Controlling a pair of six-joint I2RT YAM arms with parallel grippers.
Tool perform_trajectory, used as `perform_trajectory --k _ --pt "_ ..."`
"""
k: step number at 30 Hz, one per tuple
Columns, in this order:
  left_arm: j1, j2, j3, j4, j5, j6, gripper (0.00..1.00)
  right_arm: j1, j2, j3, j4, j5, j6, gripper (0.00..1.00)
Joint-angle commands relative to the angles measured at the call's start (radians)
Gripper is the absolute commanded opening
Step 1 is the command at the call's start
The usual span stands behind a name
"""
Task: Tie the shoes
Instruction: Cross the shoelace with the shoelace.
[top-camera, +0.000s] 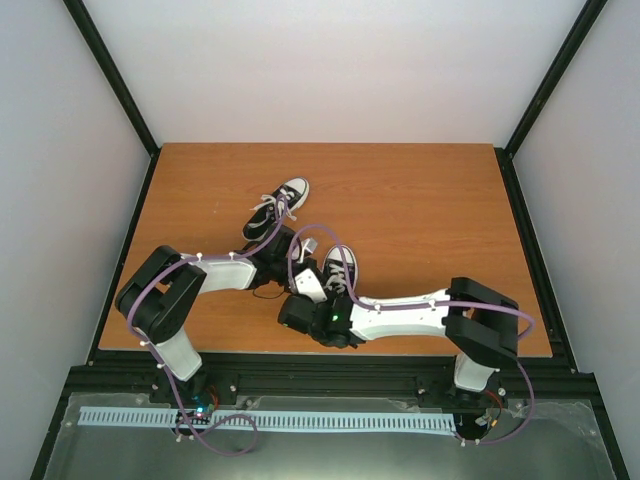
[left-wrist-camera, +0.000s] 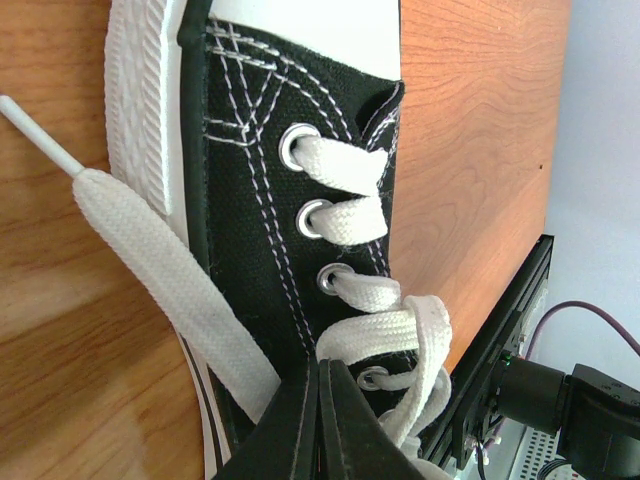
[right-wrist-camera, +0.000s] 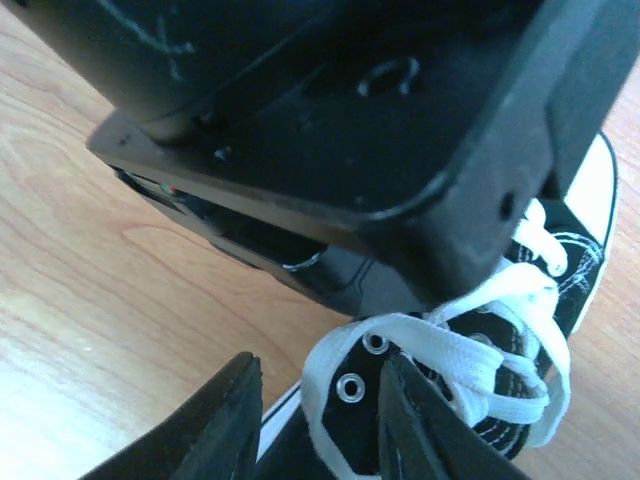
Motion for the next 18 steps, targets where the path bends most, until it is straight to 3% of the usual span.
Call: perform_trajectory --k 1,4,6,12,18 --pt "0.009 -0.019 0.03 -0.012 0.001 0.014 0.01 0.006 0.044 0.061 -0.135 0.127 0.128 0.27" --pt "0.009 -0.022 0.027 -0.009 -0.003 0.016 0.01 -0.008 0.017 0.054 -0.151 0.136 0.159 0.1" --pt "0.008 -0.025 0.022 -0.006 -0.003 0.016 0.01 -0.033 -0.041 0.0 -0.064 0.071 0.125 0.03" --pt "0.008 -0.044 0.018 -0.001 -0.011 0.019 0.01 -0.193 -0.275 -0.197 0.248 -0.276 0.037 0.03" --pt "0.009 -0.07 0.004 -0.004 -0.047 0.028 0.01 -0.332 -0.331 -0.292 0.373 -0.484 0.061 0.03"
